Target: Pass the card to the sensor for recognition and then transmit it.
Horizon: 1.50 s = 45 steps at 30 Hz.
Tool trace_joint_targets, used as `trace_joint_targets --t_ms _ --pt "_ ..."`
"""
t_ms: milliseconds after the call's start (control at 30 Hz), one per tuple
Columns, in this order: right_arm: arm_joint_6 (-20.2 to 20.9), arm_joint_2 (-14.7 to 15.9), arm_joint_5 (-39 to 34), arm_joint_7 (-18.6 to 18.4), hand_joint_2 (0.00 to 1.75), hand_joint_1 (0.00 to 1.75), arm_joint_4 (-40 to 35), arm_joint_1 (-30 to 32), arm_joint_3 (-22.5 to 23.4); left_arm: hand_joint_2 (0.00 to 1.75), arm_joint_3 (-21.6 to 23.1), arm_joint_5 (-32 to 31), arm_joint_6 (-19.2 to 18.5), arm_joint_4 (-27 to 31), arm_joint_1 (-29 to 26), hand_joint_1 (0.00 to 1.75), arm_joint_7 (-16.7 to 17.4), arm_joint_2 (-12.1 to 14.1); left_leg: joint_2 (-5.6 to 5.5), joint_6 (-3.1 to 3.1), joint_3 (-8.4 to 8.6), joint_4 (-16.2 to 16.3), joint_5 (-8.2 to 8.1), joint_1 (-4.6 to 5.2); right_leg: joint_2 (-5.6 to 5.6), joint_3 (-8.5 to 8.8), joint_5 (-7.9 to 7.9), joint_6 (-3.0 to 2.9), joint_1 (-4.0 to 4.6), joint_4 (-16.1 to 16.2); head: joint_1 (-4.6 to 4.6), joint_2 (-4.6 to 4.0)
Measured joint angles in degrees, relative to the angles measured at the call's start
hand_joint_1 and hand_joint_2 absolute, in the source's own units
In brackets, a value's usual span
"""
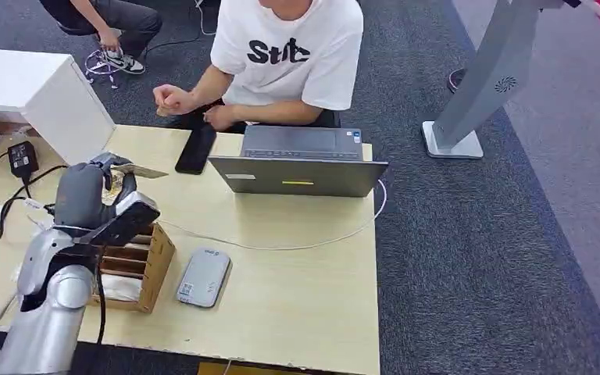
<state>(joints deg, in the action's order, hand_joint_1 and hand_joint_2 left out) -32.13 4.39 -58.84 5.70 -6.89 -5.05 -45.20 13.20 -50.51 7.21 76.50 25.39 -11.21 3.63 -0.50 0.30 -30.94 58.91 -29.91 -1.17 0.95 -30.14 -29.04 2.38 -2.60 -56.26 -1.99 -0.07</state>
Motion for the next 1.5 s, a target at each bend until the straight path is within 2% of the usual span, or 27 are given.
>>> trace_joint_targets --t_ms 67,200,467,900,1500 --pt "0.00 0.00 -0.04 0.00 1.75 0.00 0.00 0.00 -0.04 1.75 0.81 0.00 -0.28 -0.72 -0.01 1.75 0.43 0.00 0.00 0.00 0.00 0.00 0.00 0.00 0.00 -0.01 0.00 0.00 0.00 0.00 0.00 0.00" --pt "0.13 0.00 -0.24 -0.07 1.75 0.00 -0.02 -0.01 -0.37 1.75 2.72 0.48 -4.35 -2.61 0.01 1.75 1.07 0.04 -0.01 0.00 0.00 0.00 0.00 0.00 -0.01 -0.02 0.00 0.00 0.00 0.00 0.02 0.00" --pt "0.26 0.00 -0.63 -0.20 1.75 0.00 -0.02 -0.02 -1.51 1.75 7.87 1.14 -8.15 -7.74 0.60 1.75 1.60 0.63 0.00 0.00 -0.02 0.00 0.00 0.00 0.00 -0.02 0.00 0.00 0.00 0.00 0.00 0.00" --pt "0.33 0.00 -0.07 -0.15 1.75 0.00 -0.02 -0.08 -3.01 1.75 12.20 6.51 -14.23 -10.17 1.73 1.75 0.72 2.88 0.00 0.00 -0.03 0.00 0.00 0.00 0.00 -0.03 0.00 0.00 0.00 -0.01 0.00 0.00" --pt "1.03 -0.17 0.22 -0.15 1.75 0.00 -0.06 -0.40 -5.51 1.75 18.10 10.23 -18.64 -13.29 2.67 1.75 0.07 6.62 -0.01 0.00 -0.02 0.00 0.00 0.00 -0.02 -0.02 0.00 0.00 0.00 -0.01 0.02 0.00"
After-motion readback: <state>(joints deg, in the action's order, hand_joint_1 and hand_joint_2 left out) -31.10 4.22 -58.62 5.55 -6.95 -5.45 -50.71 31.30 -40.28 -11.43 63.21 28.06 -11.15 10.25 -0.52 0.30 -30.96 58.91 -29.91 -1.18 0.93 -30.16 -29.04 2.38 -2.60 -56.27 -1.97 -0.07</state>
